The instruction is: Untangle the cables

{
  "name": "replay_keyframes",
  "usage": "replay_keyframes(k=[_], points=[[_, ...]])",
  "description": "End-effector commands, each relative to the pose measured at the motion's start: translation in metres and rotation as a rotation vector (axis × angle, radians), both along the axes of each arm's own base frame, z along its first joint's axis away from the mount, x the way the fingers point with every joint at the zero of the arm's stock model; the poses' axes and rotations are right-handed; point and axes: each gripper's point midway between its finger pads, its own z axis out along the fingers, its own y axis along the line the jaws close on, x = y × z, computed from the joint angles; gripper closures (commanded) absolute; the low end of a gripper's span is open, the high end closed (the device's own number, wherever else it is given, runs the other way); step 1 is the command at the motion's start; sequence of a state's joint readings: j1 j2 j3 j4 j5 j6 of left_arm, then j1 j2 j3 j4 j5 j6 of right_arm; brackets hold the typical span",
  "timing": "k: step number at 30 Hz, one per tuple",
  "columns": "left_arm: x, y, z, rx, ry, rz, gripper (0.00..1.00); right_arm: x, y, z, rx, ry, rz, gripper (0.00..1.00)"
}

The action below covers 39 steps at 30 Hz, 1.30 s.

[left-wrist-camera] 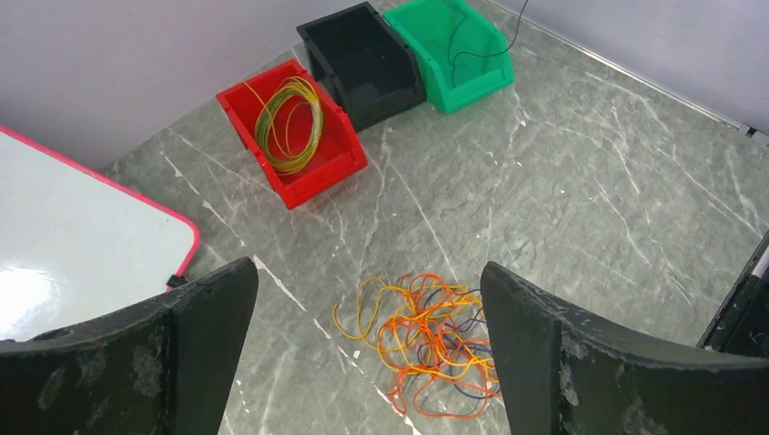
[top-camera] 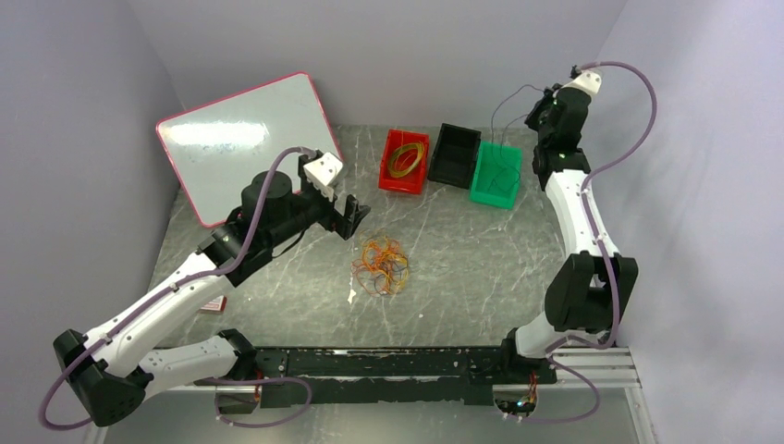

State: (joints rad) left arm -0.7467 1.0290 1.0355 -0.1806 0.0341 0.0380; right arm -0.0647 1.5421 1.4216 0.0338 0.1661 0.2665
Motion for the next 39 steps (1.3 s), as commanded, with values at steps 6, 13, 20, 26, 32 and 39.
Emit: replay_keyframes(k=[6,13,20,26,32,39], points=[[-0.001,0.003,-0.009,0.015,0.02,0.001,0.03,0.021,-0.005,-0.056,0.043,0.085,0.01,1.0],[-0.002,0.002,-0.011,0.011,0.026,-0.001,0.04,0.035,-0.006,-0.08,0.054,0.131,0.021,1.0],[-0.003,0.001,-0.013,0.005,0.032,-0.004,0.04,0.042,0.001,-0.095,0.117,0.145,0.053,1.0],[-0.005,0.0,-0.014,-0.006,0.043,-0.013,0.05,0.034,-0.018,-0.123,0.163,0.224,-0.078,1.0],[-0.008,0.0,-0.017,-0.012,0.05,-0.018,0.05,0.014,-0.027,-0.165,0.184,0.325,-0.165,1.0],[-0.008,-0.003,-0.02,-0.013,0.063,-0.027,0.06,-0.006,-0.029,-0.195,0.211,0.408,-0.219,1.0]])
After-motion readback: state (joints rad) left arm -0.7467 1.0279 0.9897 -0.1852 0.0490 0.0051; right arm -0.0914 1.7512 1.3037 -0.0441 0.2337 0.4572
